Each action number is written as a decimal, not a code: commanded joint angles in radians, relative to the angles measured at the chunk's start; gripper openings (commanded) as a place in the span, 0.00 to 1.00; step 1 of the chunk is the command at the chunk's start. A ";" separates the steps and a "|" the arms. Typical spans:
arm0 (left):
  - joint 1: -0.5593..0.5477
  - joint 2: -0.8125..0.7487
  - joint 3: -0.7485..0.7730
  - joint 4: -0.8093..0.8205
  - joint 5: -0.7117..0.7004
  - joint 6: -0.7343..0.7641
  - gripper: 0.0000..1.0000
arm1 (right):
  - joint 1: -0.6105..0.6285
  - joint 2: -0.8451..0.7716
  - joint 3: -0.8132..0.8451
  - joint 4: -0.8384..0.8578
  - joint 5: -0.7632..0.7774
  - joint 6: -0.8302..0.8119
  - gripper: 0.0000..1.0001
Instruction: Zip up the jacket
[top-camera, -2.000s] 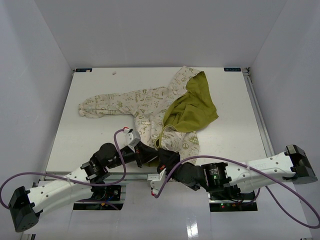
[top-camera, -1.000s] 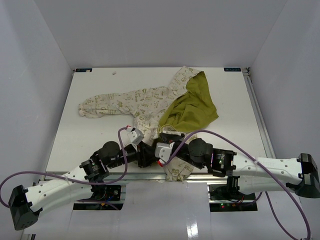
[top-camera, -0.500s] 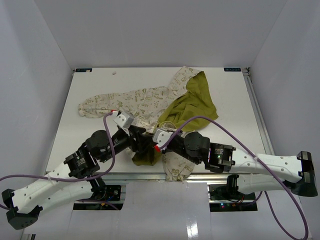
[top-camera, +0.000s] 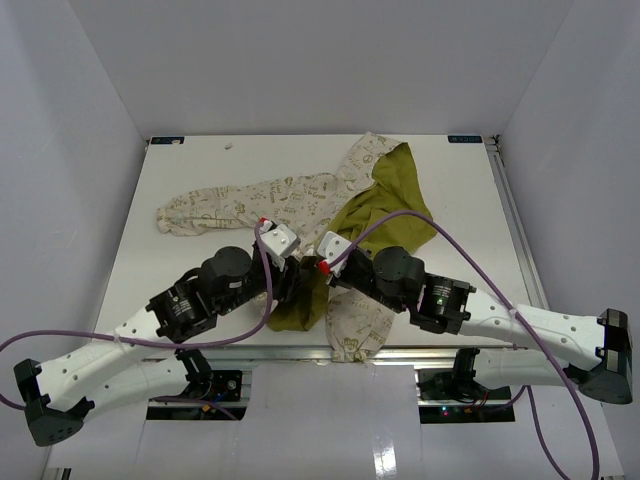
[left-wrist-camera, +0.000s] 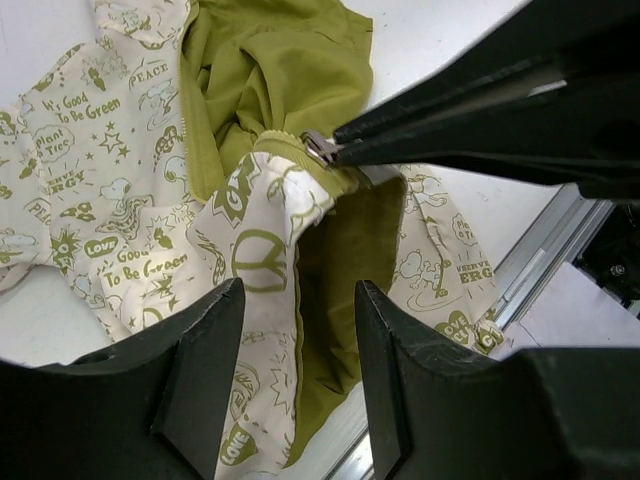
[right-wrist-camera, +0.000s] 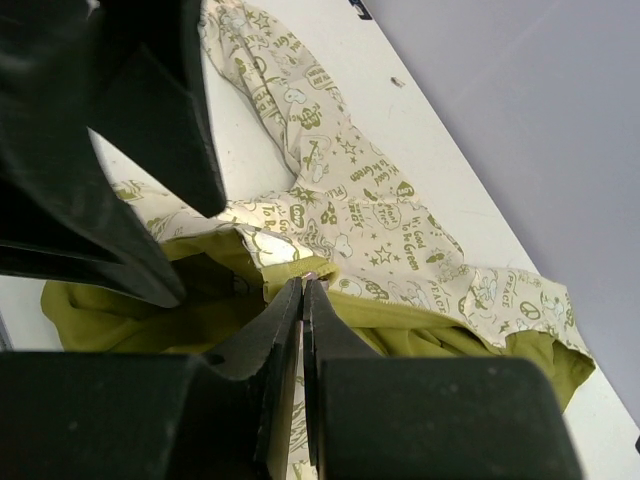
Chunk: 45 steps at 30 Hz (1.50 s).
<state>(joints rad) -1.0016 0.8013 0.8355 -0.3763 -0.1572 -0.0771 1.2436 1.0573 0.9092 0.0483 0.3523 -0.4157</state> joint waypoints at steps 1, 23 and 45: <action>-0.002 -0.071 -0.007 0.048 -0.012 0.071 0.61 | -0.019 -0.016 0.063 0.019 -0.050 0.055 0.08; -0.011 -0.024 -0.103 0.268 0.010 0.133 0.00 | -0.040 -0.001 0.056 0.008 -0.175 0.121 0.08; -0.012 -0.214 -0.167 0.214 0.154 0.087 0.00 | -0.397 0.115 0.055 0.094 -0.517 0.244 0.08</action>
<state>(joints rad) -1.0040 0.6430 0.6334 -0.1557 -0.1061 0.0356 0.9573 1.1555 0.9684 0.0992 -0.2714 -0.1519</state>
